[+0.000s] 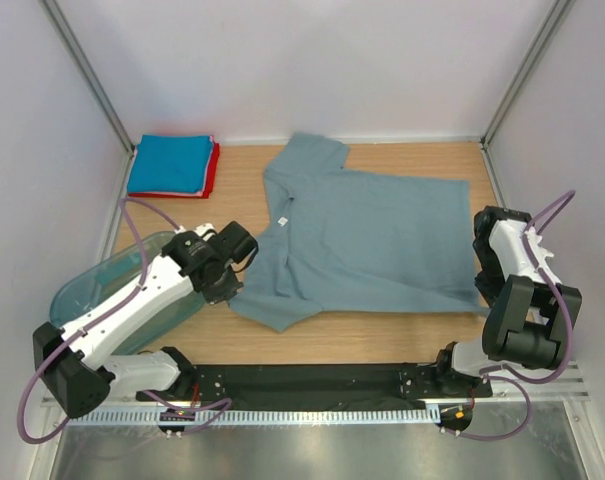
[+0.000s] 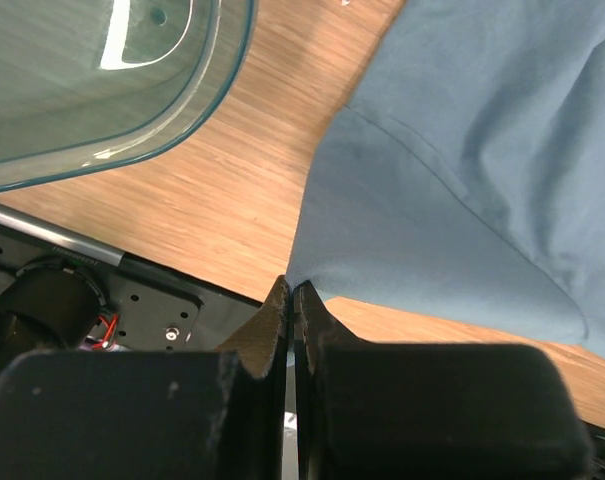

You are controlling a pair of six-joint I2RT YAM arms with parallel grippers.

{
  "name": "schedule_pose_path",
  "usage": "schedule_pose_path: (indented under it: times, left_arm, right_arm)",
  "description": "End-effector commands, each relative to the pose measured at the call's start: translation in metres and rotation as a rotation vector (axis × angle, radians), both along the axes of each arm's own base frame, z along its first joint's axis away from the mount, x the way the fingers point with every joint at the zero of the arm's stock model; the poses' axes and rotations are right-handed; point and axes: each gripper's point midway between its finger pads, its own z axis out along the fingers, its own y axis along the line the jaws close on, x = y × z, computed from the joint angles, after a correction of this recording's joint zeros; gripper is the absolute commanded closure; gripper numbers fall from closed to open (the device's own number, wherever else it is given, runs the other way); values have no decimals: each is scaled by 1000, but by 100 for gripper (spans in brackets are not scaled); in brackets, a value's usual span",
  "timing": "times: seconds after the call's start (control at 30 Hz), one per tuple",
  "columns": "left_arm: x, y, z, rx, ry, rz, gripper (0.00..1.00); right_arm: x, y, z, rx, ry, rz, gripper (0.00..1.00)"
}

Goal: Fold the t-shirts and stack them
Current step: Flatten the tshirt out

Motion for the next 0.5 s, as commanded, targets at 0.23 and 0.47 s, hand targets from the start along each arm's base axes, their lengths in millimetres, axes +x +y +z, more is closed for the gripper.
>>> schedule_pose_path:
  times: [0.23,0.47]
  left_arm:
    - [-3,7,-6,79,19,-49,100]
    - [43,-17,-4,167,-12,-114,100]
  right_arm:
    - [19,3,16,-65,2,57,99]
    - [50,0,17,-127,24,197,99]
